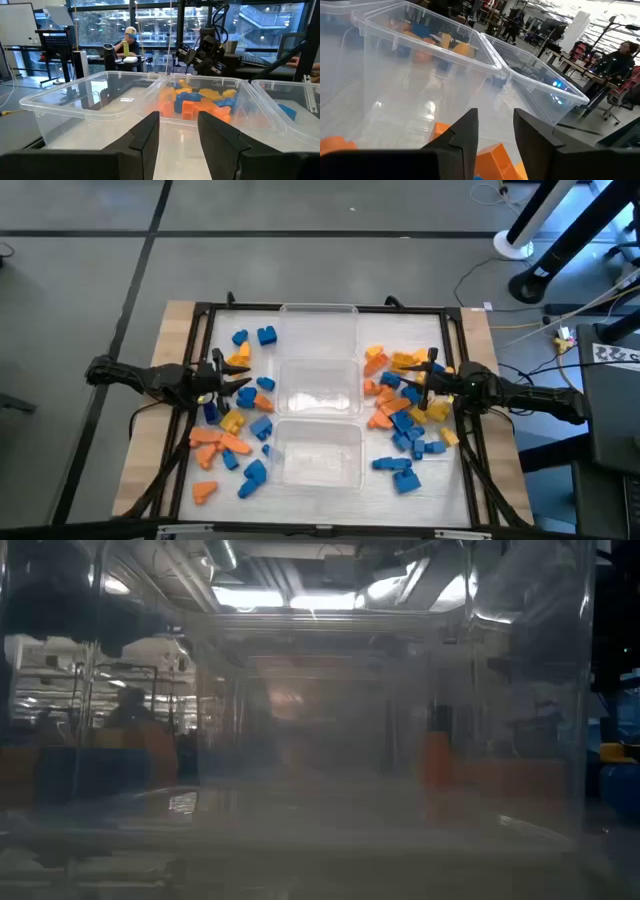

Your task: Sort blocks

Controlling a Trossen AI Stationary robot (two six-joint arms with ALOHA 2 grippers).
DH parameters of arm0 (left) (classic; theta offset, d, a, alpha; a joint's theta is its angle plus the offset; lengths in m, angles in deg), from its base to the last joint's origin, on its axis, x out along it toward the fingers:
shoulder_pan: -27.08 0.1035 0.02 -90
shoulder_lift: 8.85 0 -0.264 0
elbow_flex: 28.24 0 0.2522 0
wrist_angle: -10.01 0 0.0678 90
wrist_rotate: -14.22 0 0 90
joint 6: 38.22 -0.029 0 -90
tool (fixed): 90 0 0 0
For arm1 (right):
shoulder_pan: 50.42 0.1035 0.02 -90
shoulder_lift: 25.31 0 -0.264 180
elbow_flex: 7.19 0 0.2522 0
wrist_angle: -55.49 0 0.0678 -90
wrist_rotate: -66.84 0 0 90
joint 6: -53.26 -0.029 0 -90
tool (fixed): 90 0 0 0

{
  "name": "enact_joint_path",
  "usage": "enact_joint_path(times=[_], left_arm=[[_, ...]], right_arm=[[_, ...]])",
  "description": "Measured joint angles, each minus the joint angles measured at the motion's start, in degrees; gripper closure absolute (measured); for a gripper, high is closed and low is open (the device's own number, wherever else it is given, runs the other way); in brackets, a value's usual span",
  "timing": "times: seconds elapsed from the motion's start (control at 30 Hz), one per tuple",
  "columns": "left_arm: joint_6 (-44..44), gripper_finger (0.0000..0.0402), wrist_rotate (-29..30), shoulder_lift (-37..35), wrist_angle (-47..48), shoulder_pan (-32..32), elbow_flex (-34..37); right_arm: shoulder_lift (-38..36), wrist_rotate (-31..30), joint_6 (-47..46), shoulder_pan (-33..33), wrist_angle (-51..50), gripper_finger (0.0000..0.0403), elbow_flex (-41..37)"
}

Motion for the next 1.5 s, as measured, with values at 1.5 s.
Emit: enact_joint_path(times=[1.5], left_arm=[[0.0,0.0277,0.0,0.0,0.0,0.0,0.0]], right_arm=[[0.0,-0.93,4.6,-0.01,0.3,0.0276,0.0]])
